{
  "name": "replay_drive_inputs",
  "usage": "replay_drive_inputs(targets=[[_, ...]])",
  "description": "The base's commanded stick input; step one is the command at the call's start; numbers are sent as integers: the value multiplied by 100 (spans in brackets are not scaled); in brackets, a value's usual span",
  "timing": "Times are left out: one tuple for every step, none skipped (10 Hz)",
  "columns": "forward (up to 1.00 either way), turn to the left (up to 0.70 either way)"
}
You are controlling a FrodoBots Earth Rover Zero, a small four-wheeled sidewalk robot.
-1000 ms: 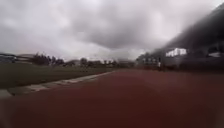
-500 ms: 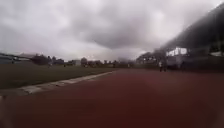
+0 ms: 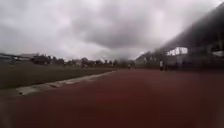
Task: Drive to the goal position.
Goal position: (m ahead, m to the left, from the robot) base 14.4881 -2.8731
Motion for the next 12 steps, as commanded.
replay_drive_inputs(targets=[[50,-48],[50,-48],[50,-48],[50,-41],[50,-5],[50,2],[50,2],[50,2],[50,2],[50,2],[50,2],[50,2]])
